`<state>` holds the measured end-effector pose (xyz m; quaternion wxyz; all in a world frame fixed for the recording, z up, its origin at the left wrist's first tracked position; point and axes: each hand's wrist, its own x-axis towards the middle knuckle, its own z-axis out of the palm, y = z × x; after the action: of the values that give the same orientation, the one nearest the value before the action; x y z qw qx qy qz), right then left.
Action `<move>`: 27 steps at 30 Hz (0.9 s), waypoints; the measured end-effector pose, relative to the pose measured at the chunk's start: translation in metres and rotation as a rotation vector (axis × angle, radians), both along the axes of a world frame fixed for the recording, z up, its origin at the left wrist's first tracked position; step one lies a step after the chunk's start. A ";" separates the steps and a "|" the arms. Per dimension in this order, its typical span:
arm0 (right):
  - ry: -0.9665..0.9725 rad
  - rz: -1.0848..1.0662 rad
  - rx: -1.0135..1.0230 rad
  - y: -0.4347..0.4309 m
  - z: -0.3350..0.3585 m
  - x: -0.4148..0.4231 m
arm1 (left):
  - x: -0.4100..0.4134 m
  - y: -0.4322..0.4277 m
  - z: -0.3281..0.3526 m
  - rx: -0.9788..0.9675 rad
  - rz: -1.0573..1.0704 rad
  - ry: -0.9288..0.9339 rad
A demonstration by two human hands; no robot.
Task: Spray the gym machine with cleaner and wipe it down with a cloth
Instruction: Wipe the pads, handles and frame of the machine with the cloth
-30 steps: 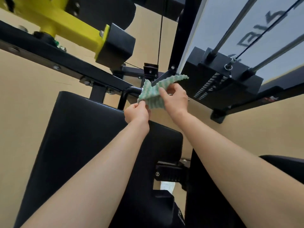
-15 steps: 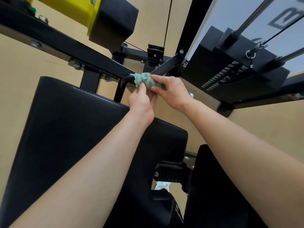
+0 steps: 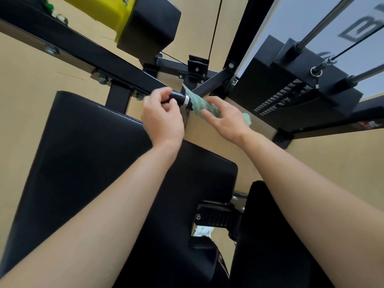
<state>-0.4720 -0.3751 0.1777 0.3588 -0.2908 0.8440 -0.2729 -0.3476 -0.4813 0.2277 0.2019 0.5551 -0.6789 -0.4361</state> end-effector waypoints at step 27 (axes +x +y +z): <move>-0.025 -0.008 -0.035 -0.013 0.004 -0.005 | -0.011 -0.025 -0.022 -0.175 -0.187 -0.403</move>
<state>-0.4768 -0.3883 0.1814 0.3632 -0.2902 0.8356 -0.2927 -0.3584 -0.5064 0.2054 0.0684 0.5461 -0.7890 -0.2730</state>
